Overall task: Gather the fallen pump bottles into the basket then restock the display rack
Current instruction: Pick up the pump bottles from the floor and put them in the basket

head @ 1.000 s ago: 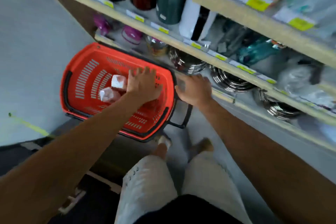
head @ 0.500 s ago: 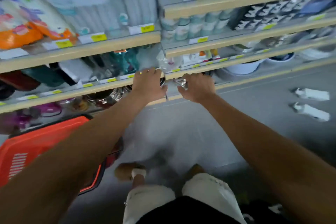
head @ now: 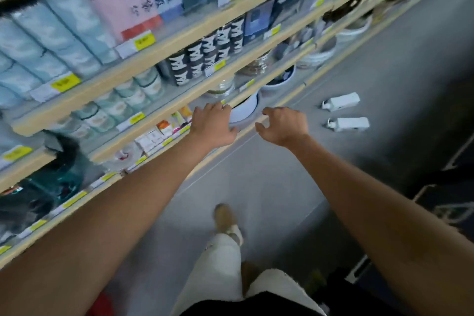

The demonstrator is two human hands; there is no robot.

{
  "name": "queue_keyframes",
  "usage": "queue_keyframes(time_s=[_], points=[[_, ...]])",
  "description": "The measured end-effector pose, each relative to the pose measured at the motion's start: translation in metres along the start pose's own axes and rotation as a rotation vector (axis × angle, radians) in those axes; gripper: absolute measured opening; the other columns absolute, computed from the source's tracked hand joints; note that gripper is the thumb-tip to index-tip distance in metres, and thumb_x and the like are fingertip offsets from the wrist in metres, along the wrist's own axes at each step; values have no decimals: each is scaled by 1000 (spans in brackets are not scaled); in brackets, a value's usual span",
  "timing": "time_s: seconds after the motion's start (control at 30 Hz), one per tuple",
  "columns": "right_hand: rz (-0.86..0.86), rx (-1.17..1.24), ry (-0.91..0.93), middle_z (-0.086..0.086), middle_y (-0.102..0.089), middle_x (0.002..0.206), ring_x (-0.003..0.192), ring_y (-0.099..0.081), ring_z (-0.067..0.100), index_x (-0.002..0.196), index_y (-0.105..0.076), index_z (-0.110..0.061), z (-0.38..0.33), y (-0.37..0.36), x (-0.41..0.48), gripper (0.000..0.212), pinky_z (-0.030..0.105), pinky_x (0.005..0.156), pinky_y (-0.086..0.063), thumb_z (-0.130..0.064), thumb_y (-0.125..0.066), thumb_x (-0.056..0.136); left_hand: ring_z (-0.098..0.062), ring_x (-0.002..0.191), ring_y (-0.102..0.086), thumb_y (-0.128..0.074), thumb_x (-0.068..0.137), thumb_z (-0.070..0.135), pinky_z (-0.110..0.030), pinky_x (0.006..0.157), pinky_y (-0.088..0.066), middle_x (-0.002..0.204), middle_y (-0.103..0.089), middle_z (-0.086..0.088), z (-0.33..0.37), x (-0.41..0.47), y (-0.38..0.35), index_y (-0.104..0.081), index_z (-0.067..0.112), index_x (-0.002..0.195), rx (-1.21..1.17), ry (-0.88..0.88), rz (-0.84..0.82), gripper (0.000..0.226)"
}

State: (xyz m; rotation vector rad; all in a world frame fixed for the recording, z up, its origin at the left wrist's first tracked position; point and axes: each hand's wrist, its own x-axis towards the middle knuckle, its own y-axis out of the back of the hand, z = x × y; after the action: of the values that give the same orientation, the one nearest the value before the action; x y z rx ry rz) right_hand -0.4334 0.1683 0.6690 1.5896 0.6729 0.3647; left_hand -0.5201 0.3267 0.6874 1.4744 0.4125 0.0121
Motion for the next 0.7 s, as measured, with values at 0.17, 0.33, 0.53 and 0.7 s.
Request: queue_keyframes(time_s=[0.17, 0.33, 0.53, 0.7], points=[[-4, 0, -140, 10, -67, 114, 109, -60, 30, 120, -57, -17, 103, 7, 56, 46, 35, 84, -44, -50, -47, 89, -30, 125, -44, -49, 88, 45, -44, 100, -33, 135, -49, -9, 72, 120, 15, -44, 14, 134, 56, -181, 13, 55], [-39, 26, -312, 10, -66, 116, 109, -61, 32, 120, -57, -17, 203, 9, 122, 47, 37, 84, -45, -50, -47, 88, -31, 123, -45, -50, 88, 45, -44, 100, -33, 134, -48, -8, 150, 245, 24, -44, 13, 133, 122, -352, -56, 56], [-90, 142, -548, 7, -67, 113, 108, -60, 31, 117, -58, -18, 312, 23, 164, 42, 36, 85, -45, -48, -48, 88, -30, 126, -43, -49, 89, 44, -44, 101, -32, 137, -46, -9, 254, 366, 45, -42, 12, 135, 208, -561, -121, 56], [-81, 186, -691, 5, -67, 112, 108, -60, 31, 115, -59, -20, 398, 24, 177, 41, 34, 79, -43, -48, -48, 87, -29, 127, -44, -51, 88, 43, -43, 102, -31, 137, -48, -7, 340, 432, 44, -40, 17, 138, 245, -712, -169, 58]])
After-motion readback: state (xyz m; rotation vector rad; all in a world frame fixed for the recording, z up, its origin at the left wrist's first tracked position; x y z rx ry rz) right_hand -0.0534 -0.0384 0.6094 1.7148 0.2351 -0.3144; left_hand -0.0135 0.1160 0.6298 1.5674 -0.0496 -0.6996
